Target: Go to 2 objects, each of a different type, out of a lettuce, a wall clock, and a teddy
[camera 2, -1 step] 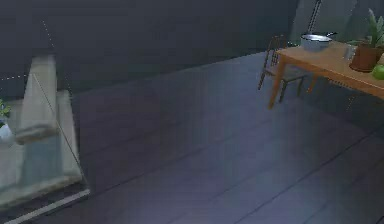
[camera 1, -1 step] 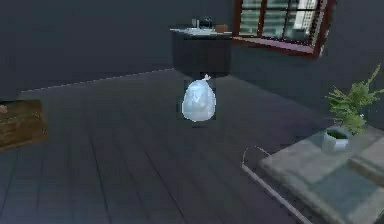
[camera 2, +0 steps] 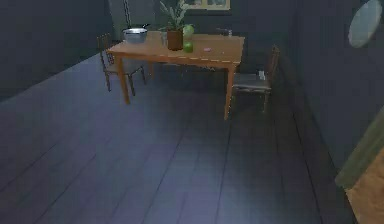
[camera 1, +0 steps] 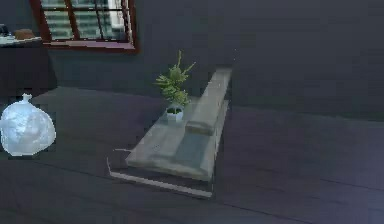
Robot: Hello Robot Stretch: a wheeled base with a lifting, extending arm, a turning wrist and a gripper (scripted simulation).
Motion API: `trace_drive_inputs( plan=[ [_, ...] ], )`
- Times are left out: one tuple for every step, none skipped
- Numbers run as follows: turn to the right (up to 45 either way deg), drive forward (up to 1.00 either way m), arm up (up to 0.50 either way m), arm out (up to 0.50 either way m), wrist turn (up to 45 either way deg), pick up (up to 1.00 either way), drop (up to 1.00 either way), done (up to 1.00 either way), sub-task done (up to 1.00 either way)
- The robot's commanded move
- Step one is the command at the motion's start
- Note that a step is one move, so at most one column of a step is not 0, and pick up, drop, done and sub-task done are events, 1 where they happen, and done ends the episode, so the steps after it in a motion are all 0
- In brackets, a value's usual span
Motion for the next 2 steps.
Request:
trace_drive_inputs(
  plan=[
    [45.0,0.0,0.0,0.0,0.0,0.0,0.0,0.0,0.0],
    [45.0,0.0,0.0,0.0,0.0,0.0,0.0,0.0,0.0]
  ],
)
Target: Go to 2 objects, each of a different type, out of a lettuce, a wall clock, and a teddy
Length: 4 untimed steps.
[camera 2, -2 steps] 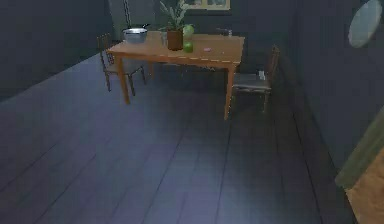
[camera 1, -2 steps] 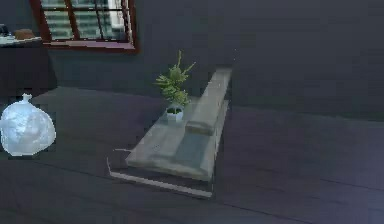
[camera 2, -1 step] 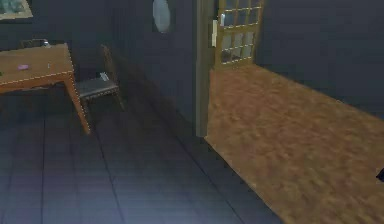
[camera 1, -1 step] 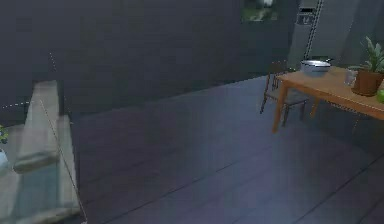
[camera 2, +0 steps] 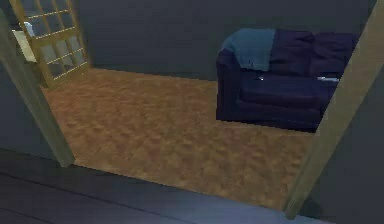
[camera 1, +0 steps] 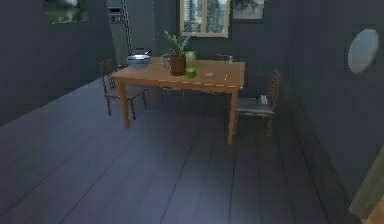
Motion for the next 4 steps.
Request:
trace_drive_inputs(
  plan=[
    [18.0,0.0,0.0,0.0,0.0,0.0,0.0,0.0,0.0],
    [0.0,1.0,0.0,0.0,0.0,0.0,0.0,0.0,0.0],
    [9.0,0.0,0.0,0.0,0.0,0.0,0.0,0.0,0.0],
    [0.0,0.4,0.0,0.0,0.0,0.0,0.0,0.0,0.0]
  ],
)
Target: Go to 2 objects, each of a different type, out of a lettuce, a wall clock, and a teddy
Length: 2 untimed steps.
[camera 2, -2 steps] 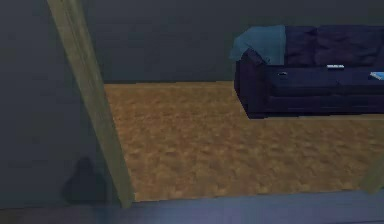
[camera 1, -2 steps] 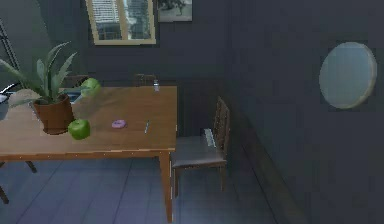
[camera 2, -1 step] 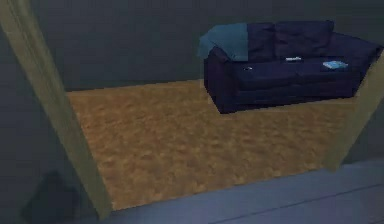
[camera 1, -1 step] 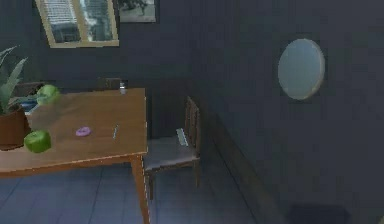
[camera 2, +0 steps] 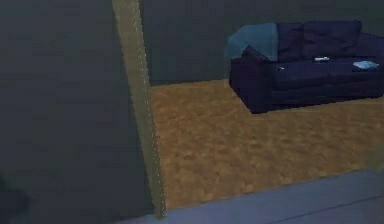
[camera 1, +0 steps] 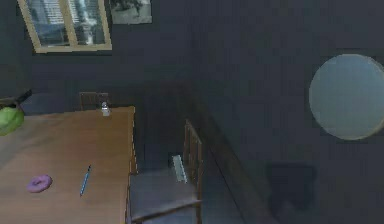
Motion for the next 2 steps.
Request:
trace_drive_inputs(
  plan=[
    [36.0,0.0,0.0,0.0,0.0,0.0,0.0,0.0,0.0],
    [0.0,0.0,0.0,0.0,0.0,0.0,0.0,0.0,1.0]
  ],
)
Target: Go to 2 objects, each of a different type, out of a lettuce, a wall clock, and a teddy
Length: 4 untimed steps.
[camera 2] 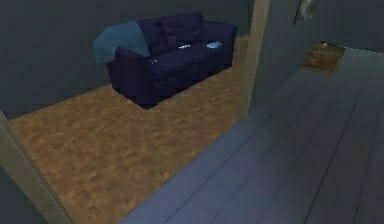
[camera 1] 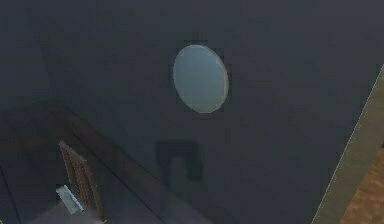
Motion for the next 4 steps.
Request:
trace_drive_inputs(
  plan=[
    [-45.0,0.0,0.0,0.0,0.0,0.0,0.0,0.0,0.0],
    [-45.0,0.0,0.0,0.0,0.0,0.0,0.0,0.0,0.0],
    [-45.0,0.0,0.0,0.0,0.0,0.0,0.0,0.0,0.0],
    [0.0,1.0,0.0,0.0,0.0,0.0,0.0,0.0,0.0]
  ],
)
